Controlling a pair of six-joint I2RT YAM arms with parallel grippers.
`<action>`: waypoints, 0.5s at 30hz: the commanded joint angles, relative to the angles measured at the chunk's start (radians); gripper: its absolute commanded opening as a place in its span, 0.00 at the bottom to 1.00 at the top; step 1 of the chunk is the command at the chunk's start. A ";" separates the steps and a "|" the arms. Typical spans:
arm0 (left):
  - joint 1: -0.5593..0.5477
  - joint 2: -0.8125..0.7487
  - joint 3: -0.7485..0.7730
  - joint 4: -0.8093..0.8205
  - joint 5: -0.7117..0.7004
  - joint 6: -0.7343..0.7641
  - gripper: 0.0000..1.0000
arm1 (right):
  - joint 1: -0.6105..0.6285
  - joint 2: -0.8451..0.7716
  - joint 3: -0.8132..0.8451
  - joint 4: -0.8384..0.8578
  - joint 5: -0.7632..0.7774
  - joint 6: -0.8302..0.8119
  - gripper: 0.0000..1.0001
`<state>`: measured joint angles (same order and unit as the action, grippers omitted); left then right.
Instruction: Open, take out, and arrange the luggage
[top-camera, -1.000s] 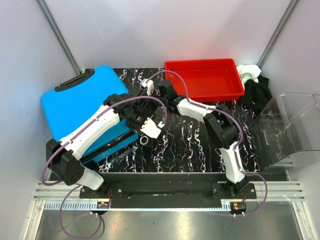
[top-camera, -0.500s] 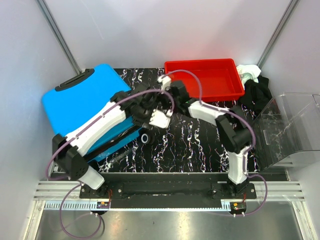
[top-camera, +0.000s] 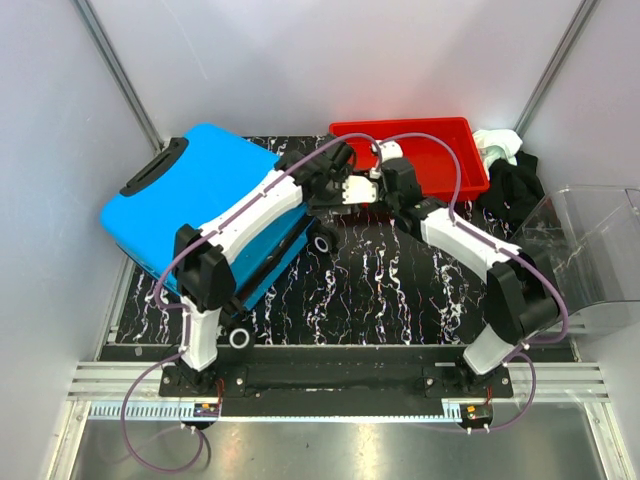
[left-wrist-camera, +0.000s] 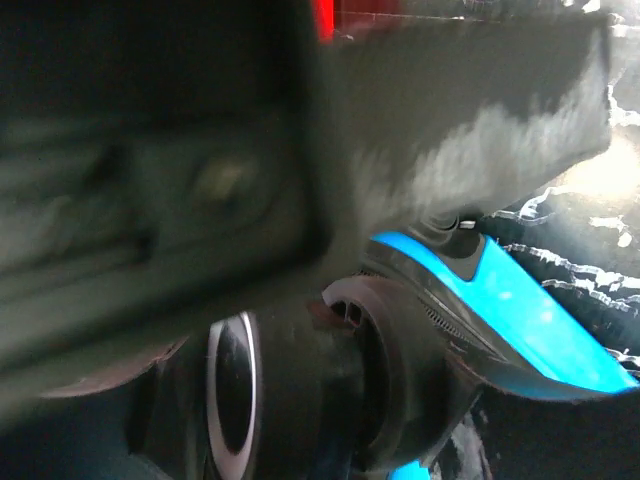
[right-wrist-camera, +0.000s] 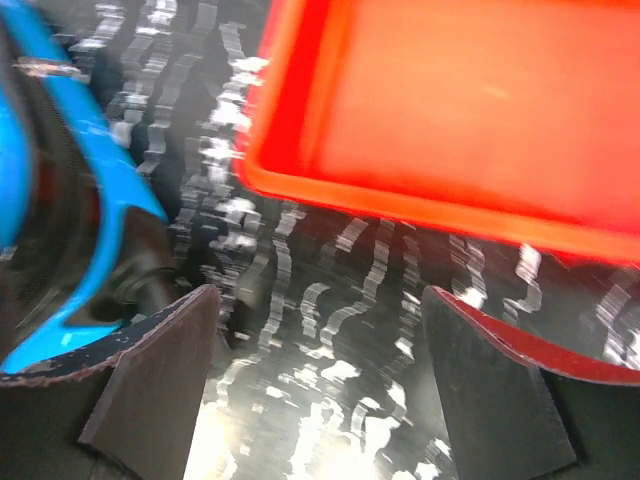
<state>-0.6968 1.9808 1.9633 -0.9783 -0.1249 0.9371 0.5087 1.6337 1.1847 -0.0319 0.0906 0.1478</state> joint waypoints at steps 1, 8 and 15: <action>0.019 0.102 0.172 0.372 -0.119 -0.307 0.00 | 0.030 -0.159 -0.043 -0.065 0.011 -0.004 0.88; 0.025 0.084 0.083 0.581 -0.108 -0.271 0.00 | 0.002 -0.267 -0.111 -0.134 0.057 0.025 0.91; 0.062 -0.012 -0.113 0.651 0.017 -0.248 0.00 | -0.101 -0.339 -0.160 -0.175 0.044 0.072 0.90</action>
<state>-0.7372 2.0544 1.9572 -0.6319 -0.0643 0.8642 0.4294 1.4307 1.0187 -0.2150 0.1825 0.2169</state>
